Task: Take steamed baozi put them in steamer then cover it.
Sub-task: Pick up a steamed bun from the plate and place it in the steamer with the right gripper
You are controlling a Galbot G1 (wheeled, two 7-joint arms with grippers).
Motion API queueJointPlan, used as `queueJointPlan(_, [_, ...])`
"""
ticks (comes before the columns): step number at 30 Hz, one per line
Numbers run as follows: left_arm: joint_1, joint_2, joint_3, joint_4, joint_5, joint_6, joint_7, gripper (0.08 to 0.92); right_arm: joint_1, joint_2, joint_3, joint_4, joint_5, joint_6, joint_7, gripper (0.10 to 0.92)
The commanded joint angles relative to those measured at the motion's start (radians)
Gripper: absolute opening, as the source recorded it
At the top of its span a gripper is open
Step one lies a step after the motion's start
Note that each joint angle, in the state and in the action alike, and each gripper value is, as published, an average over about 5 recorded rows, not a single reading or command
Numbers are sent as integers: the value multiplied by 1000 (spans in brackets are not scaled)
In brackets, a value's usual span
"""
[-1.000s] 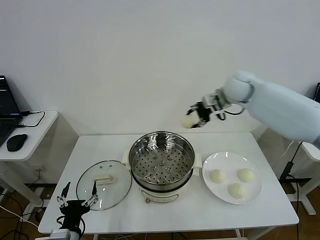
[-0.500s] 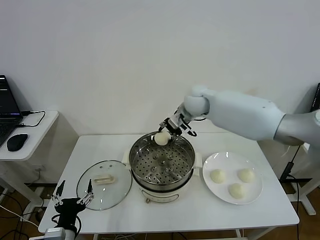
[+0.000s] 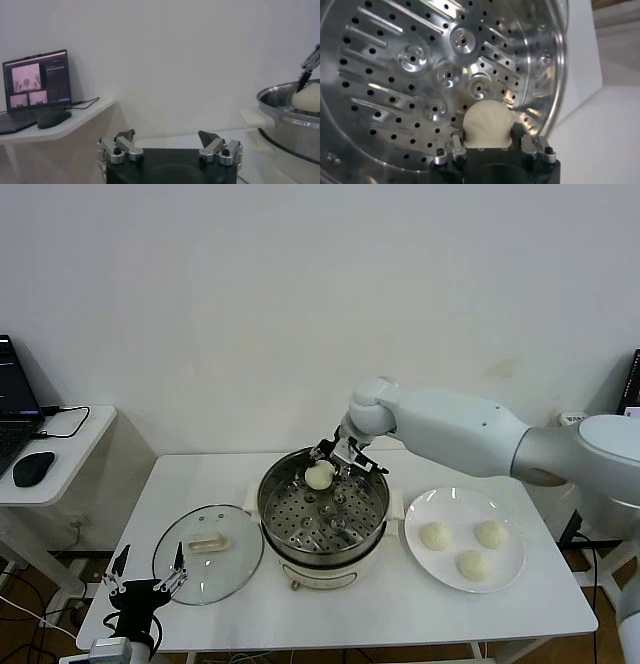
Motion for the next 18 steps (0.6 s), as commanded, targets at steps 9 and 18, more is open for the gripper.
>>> queueJointPlan(9, [3, -6, -3, -6, 2, 0, 0, 823, -26, 29, 21, -45, -56, 80, 44, 767])
queueJointPlan(18, [2, -4, -3, -23, 1, 2, 1, 823, 198, -158, -32, 262, 374, -378, -134, 822])
